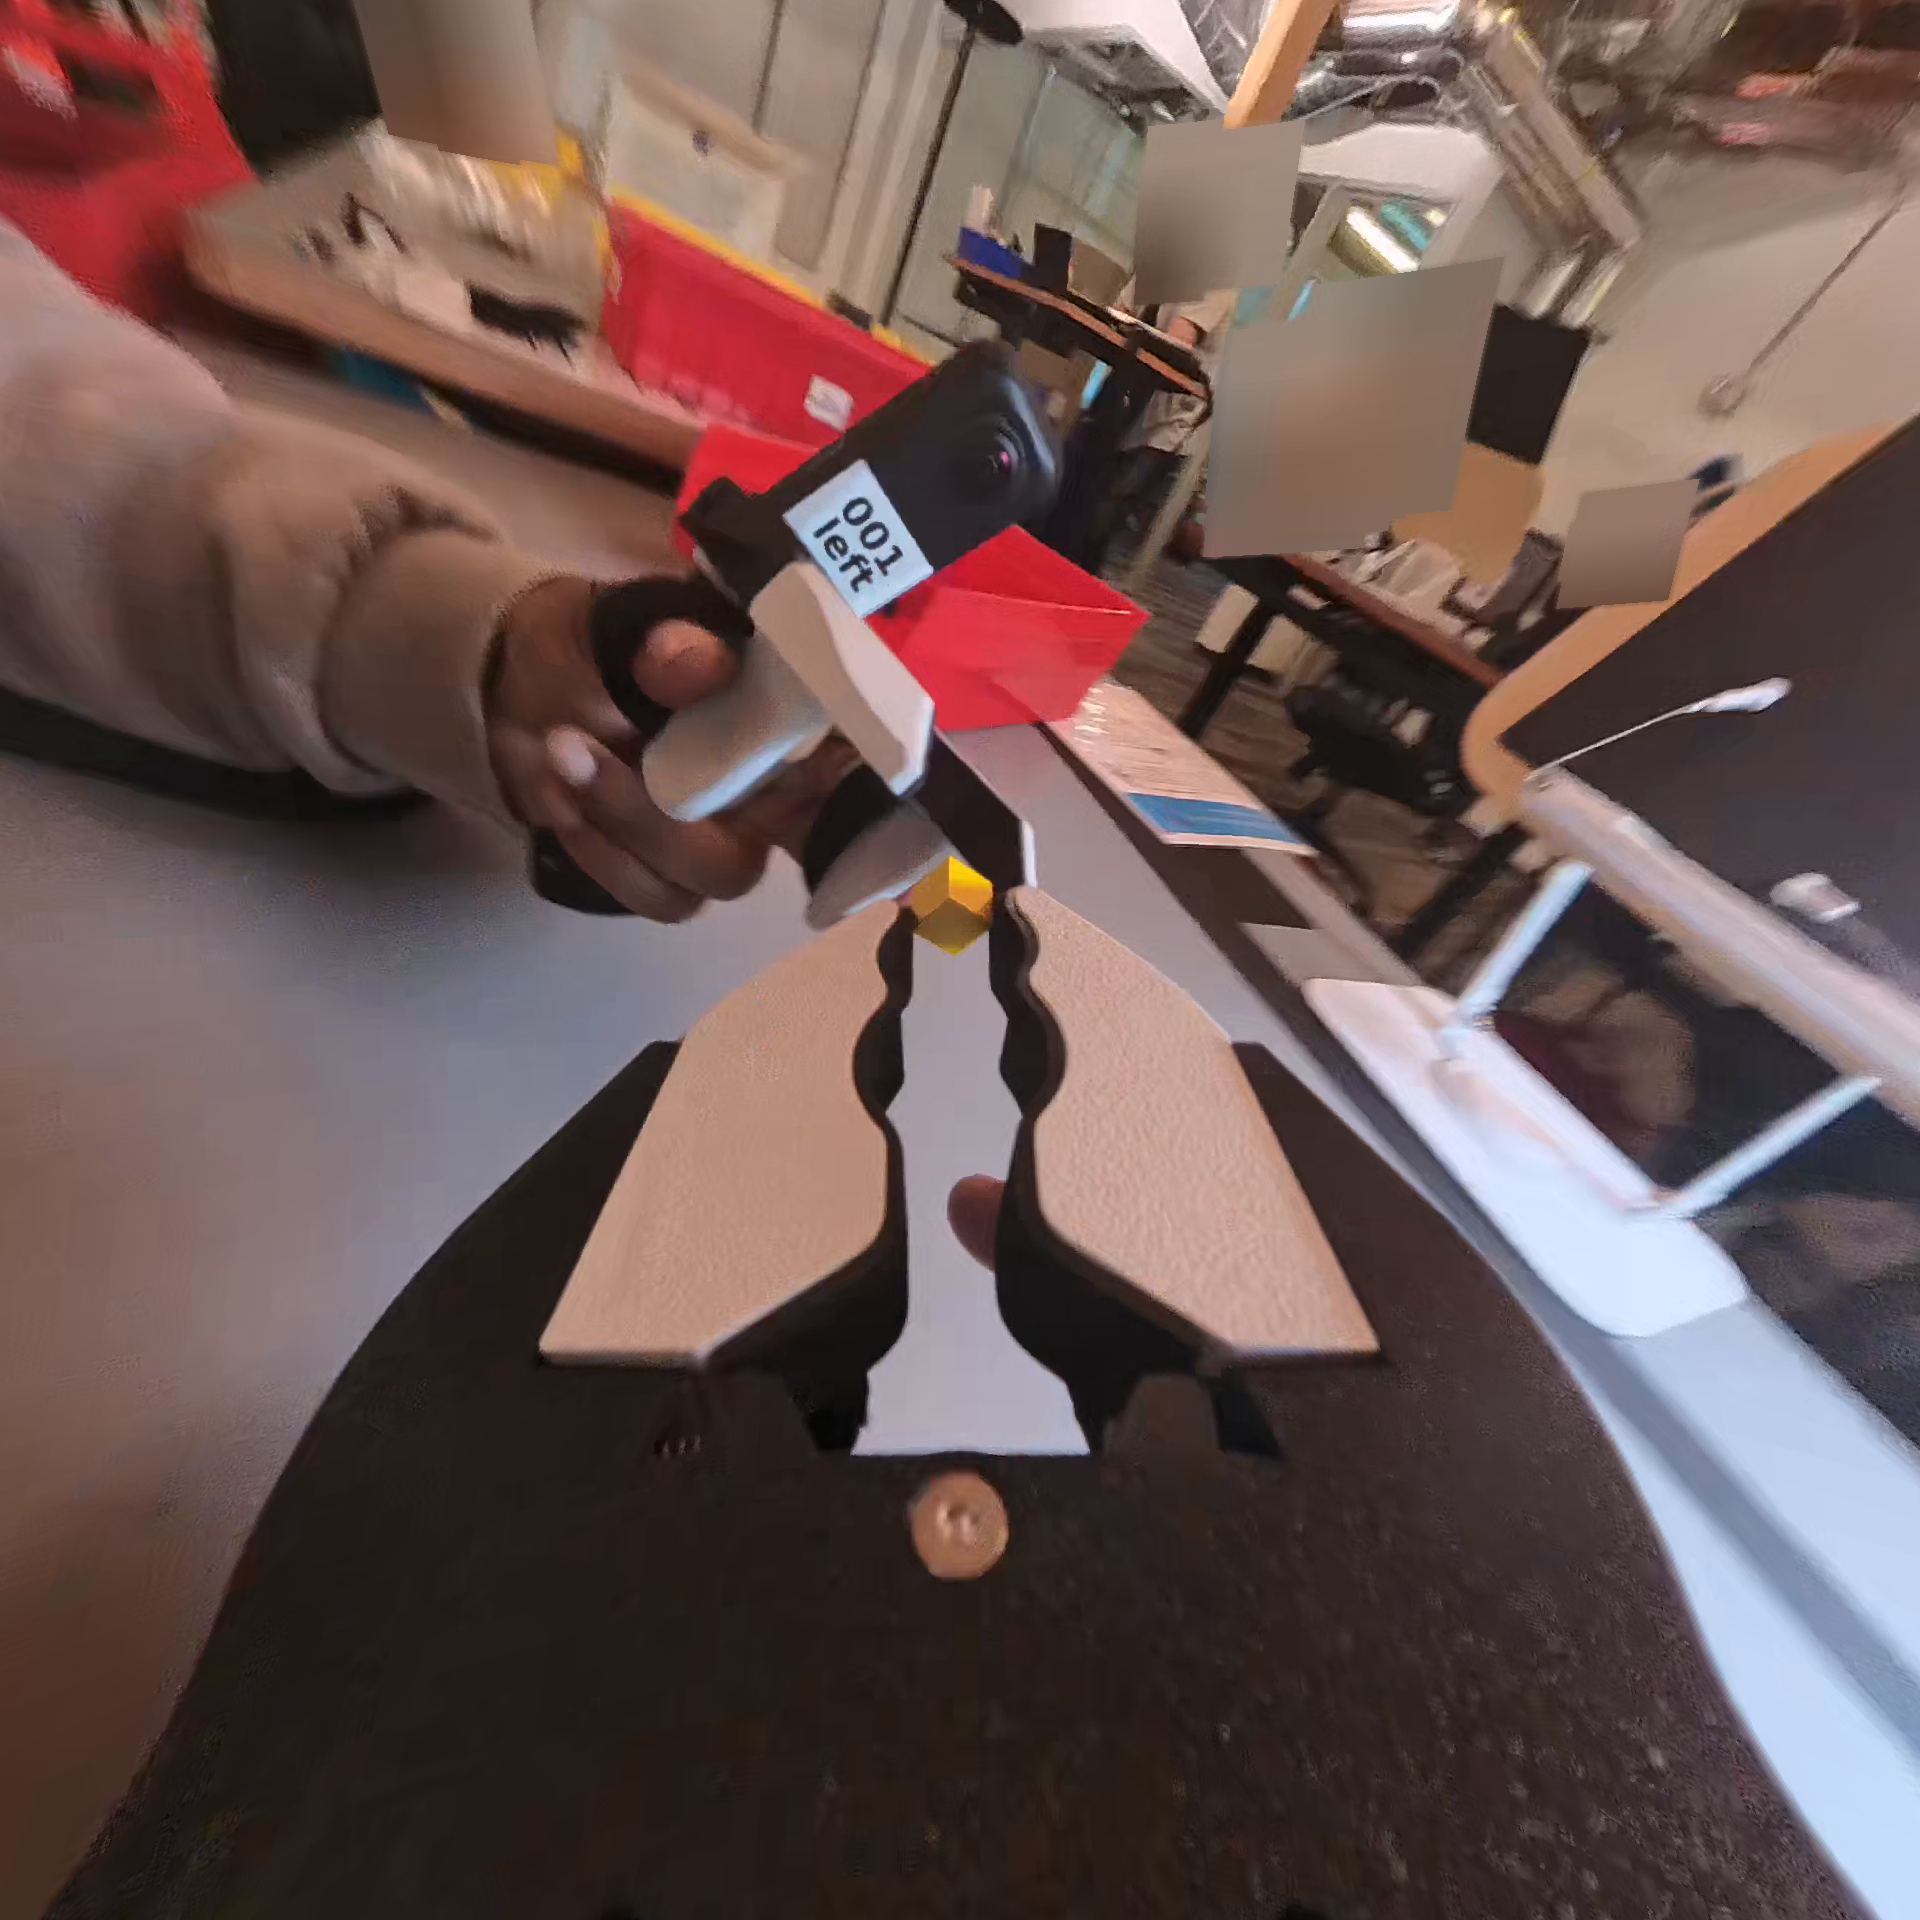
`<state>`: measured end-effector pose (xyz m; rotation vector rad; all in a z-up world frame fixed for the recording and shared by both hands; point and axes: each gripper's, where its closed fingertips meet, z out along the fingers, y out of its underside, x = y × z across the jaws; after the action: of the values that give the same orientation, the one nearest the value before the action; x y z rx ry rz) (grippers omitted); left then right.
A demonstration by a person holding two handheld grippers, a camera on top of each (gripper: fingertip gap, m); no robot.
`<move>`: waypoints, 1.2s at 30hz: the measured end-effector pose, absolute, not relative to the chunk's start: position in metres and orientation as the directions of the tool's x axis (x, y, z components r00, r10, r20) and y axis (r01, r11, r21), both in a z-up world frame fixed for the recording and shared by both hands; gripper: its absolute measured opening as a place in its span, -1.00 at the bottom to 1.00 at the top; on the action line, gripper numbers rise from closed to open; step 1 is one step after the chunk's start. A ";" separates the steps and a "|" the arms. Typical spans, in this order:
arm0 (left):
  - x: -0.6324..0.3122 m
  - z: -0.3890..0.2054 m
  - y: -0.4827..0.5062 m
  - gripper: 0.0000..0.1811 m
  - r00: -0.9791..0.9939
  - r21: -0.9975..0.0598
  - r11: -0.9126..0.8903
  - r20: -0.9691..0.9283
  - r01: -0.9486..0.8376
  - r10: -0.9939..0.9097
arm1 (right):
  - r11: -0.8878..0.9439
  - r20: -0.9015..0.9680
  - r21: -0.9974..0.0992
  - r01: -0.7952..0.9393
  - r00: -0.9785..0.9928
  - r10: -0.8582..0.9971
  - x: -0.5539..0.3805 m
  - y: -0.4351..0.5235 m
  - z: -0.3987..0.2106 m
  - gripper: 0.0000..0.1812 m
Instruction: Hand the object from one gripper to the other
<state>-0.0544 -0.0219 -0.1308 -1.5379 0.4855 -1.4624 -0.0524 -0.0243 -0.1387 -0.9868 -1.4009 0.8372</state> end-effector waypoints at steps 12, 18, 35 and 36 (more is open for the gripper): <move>-0.040 -0.129 -0.038 -0.68 0.538 -0.896 0.296 -0.437 -0.332 -0.721 | -0.484 -0.503 -0.860 0.159 -0.414 0.758 -0.045 -0.051 -0.128 -0.85; -0.038 -0.130 -0.044 -0.89 0.499 -0.832 0.383 -0.549 -0.401 -0.670 | -0.634 -0.661 -0.737 0.236 -0.447 0.603 -0.047 -0.052 -0.131 -0.85; -0.034 -0.146 -0.047 -0.75 0.399 -0.715 0.466 -0.687 -0.522 -0.607 | -0.656 -0.764 -0.642 0.397 -0.398 0.507 -0.048 -0.057 -0.151 -0.85; -0.032 -0.149 -0.048 -0.74 0.376 -0.688 0.481 -0.712 -0.544 -0.594 | -0.651 -0.770 -0.636 0.415 -0.387 0.507 -0.049 -0.059 -0.155 -0.85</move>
<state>-0.0321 -0.0477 -0.1490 -1.1550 1.2664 -0.0427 -0.0488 -0.0589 -0.1551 -1.7023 -1.2831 2.2200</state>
